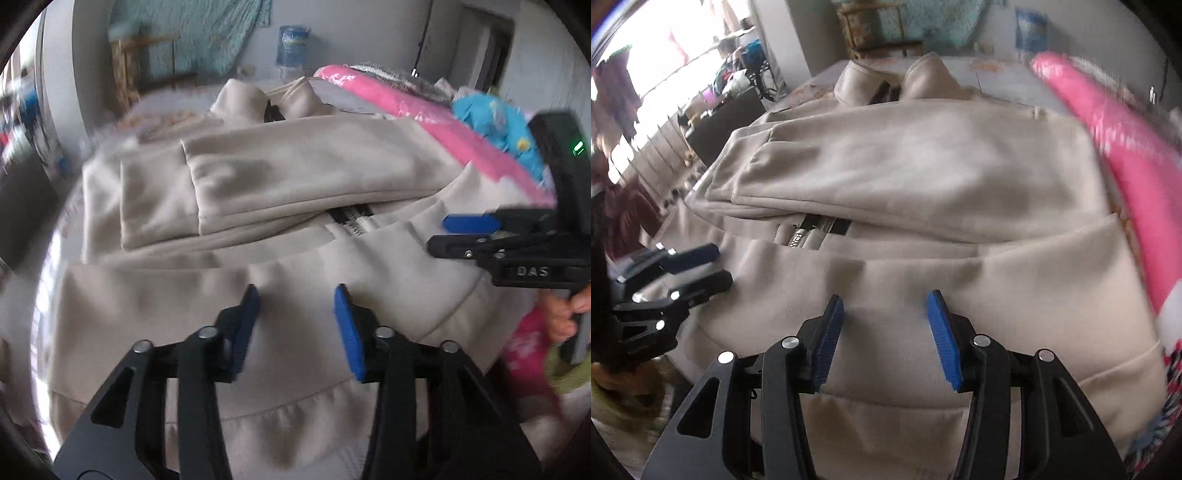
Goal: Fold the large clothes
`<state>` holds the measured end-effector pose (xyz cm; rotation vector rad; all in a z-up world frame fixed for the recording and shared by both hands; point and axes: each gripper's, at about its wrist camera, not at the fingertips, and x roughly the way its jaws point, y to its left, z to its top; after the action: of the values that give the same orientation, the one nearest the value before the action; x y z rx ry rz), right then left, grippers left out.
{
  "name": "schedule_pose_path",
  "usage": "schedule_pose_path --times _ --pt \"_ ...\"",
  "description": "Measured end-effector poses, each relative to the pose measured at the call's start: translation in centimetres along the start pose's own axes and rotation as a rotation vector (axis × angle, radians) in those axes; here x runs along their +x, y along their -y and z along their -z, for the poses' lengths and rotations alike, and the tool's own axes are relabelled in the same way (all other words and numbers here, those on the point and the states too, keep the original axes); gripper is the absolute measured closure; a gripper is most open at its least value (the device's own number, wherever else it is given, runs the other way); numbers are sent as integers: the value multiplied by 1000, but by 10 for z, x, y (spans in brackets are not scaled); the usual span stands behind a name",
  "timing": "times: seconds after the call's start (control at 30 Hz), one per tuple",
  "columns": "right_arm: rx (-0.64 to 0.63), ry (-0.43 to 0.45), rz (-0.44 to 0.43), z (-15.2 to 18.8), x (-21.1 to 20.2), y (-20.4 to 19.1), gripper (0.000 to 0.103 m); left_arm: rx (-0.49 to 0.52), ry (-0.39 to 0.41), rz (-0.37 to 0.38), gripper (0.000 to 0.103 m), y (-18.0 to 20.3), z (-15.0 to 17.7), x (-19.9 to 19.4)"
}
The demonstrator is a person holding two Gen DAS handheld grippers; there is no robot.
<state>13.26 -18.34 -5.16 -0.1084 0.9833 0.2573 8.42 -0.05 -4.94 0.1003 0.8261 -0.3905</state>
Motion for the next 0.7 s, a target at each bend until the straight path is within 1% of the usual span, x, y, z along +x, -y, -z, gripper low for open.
schedule_pose_path --times 0.03,0.07,0.13,0.2,0.23,0.3,0.37,0.43,0.5,0.6,0.63,0.7 --pt "-25 2 7 1 -1 -4 78 17 11 -19 80 3 1 1" --pt "-24 -1 -2 1 -1 -4 89 20 16 -14 89 3 1 0" --pt "-47 -4 11 0 -3 -4 98 22 21 -5 99 4 -2 2" --pt "-71 13 34 -1 -7 -9 99 22 25 -1 101 5 -4 0" --pt "-77 45 50 -4 -16 -11 99 16 36 3 101 3 -6 -4" --pt "-57 104 54 -11 -34 -8 99 -7 83 13 102 -5 -15 -20" --pt "-57 153 64 -20 -45 -8 100 -16 136 5 102 -10 -25 -33" --pt "-68 171 88 -24 -40 -12 100 -9 157 -15 102 -12 -32 -32" --pt "-64 154 97 -25 -24 -10 100 14 130 -55 102 -11 -33 -13" --pt "-44 105 94 -20 8 -5 100 31 73 -79 101 -10 -26 10" --pt "-42 113 89 -18 13 -3 100 34 62 -83 101 -9 -24 15" --pt "-44 119 87 -18 13 -3 100 45 68 -95 101 -8 -23 17"
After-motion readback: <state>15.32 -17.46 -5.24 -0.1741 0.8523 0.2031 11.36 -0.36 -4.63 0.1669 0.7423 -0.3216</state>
